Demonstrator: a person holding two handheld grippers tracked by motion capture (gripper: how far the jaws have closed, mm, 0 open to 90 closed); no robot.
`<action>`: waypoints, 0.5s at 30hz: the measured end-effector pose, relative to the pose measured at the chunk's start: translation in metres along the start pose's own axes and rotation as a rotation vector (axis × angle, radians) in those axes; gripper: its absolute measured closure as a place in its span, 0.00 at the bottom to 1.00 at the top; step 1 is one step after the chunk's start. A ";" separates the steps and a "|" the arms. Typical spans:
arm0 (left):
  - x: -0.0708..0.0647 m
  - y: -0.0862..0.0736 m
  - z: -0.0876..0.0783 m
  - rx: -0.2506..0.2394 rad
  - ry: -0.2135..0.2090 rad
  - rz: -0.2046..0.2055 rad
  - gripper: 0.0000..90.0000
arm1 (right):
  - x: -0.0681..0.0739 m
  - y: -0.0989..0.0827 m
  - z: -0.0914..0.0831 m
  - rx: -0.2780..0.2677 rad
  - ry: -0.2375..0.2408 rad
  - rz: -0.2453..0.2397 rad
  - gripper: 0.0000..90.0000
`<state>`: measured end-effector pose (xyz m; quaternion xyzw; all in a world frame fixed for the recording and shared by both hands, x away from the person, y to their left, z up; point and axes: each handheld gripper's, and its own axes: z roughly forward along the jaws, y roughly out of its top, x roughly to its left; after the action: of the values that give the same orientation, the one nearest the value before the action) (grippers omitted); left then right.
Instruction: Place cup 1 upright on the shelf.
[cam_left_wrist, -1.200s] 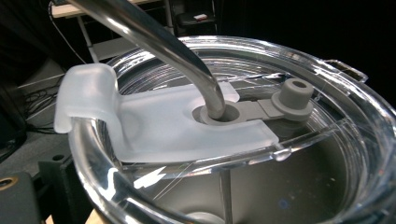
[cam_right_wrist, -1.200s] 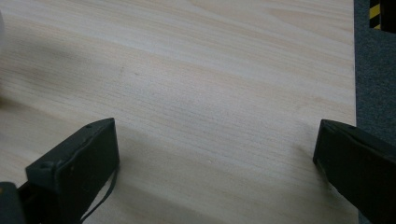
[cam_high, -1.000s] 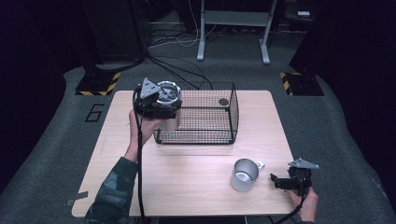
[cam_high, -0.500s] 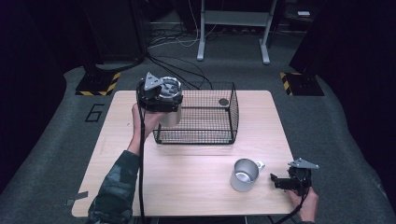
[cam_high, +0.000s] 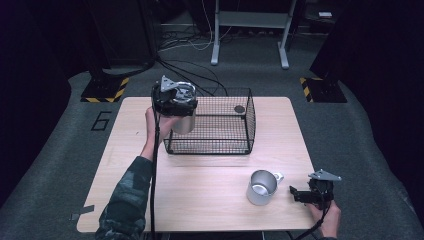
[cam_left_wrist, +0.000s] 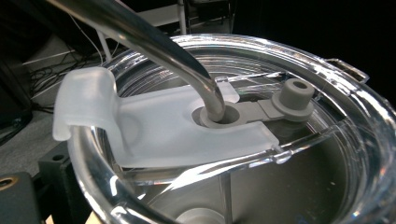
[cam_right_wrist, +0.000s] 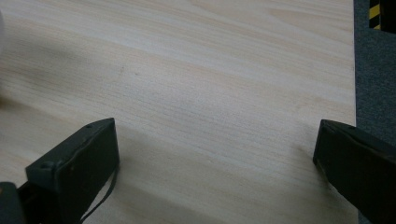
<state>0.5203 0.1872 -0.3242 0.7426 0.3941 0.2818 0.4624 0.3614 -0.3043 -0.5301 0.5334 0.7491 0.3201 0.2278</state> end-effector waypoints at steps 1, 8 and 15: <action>0.000 0.000 0.001 0.005 0.000 -0.002 0.04 | 0.000 0.000 0.000 0.000 0.000 0.000 0.00; 0.001 -0.002 0.012 0.034 0.000 0.004 0.04 | 0.000 0.000 0.000 0.000 0.000 0.000 0.00; 0.000 -0.005 0.026 0.068 -0.004 0.006 0.04 | 0.000 0.000 0.000 0.000 0.000 0.000 0.00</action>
<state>0.5389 0.1767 -0.3392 0.7597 0.4003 0.2684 0.4366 0.3615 -0.3044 -0.5301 0.5333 0.7492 0.3201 0.2276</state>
